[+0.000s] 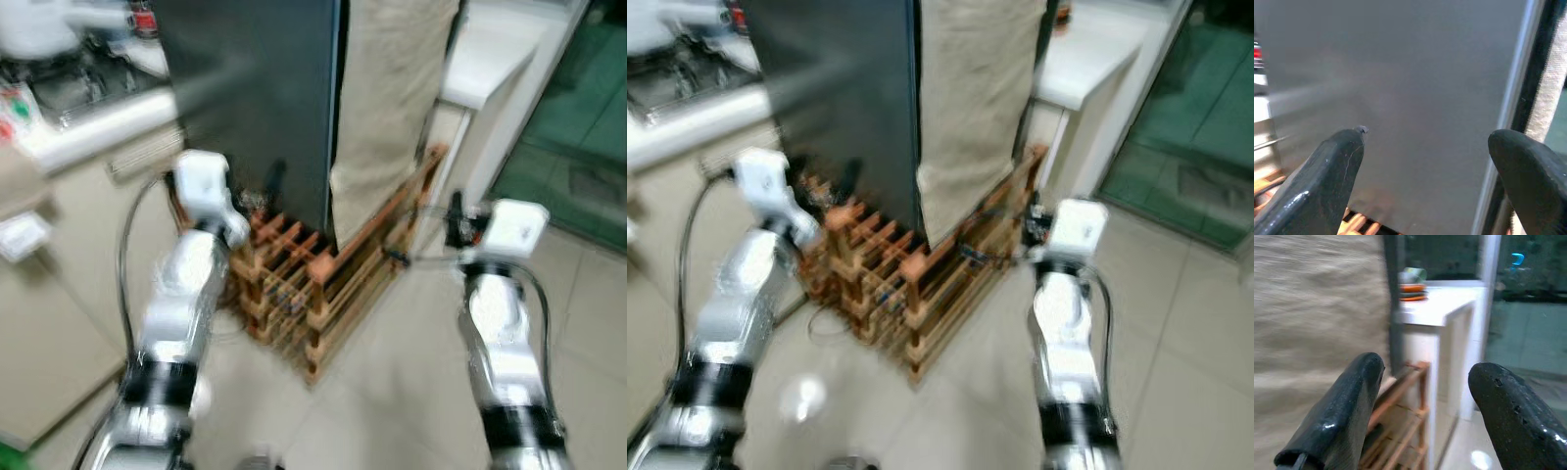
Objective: Restocking fridge
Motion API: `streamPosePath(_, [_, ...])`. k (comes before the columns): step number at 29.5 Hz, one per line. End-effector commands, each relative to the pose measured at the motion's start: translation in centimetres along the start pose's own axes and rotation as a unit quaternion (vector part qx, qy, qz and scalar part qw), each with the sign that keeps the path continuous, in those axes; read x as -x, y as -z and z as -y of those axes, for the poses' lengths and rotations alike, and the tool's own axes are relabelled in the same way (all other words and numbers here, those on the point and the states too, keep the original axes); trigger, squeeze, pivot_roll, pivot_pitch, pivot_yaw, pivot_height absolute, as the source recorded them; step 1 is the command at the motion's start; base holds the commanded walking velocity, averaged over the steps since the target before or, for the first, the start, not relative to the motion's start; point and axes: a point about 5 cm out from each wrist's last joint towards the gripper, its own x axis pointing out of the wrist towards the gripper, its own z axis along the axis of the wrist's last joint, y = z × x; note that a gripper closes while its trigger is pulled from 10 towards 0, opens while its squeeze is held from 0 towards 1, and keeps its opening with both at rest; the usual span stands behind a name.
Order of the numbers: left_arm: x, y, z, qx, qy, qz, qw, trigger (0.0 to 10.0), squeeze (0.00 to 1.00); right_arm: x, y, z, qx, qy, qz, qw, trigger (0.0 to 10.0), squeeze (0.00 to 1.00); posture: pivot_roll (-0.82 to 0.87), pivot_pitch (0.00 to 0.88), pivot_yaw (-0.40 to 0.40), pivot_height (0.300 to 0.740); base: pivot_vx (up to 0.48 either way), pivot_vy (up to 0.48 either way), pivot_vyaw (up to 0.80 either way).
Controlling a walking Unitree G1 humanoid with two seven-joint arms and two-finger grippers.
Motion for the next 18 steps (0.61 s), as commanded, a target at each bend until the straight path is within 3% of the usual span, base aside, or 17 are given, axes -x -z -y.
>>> streamPosePath(1, [-0.7,-0.1,1.3,-0.006,0.020,-0.006,1.000,10.0,0.00,-0.1,0.1,0.9,0.007,0.010,0.000,1.000,10.0,0.00,-0.04,0.000,0.014,0.740,0.000,0.000,0.00])
streamPosePath(8, [-1.3,-0.3,1.6,-0.019,0.037,-0.013,0.999,10.0,0.00,-0.1,0.4,0.5,0.009,0.007,-0.008,1.000,10.0,0.00,-0.03,0.000,0.017,0.740,0.000,0.000,0.00])
streamPosePath(10, [-1.5,-0.4,1.4,-0.024,0.035,-0.015,0.999,10.0,0.00,0.0,0.7,0.4,0.009,0.007,-0.014,1.000,10.0,0.00,-0.04,0.000,0.026,0.740,0.000,0.000,-0.76])
streamPosePath(12, [-1.6,-0.5,1.3,-0.023,0.031,-0.012,0.999,10.0,0.00,0.0,0.7,0.4,0.009,0.008,-0.016,1.000,10.0,0.00,-0.04,0.000,0.030,0.740,0.000,0.000,-0.74])
streamPosePath(18, [-1.9,-0.7,1.1,0.000,-0.002,-0.011,1.000,10.0,0.00,-0.1,0.2,0.5,0.007,0.009,-0.003,1.000,10.0,0.00,-0.05,0.000,0.029,0.740,0.000,0.000,0.00])
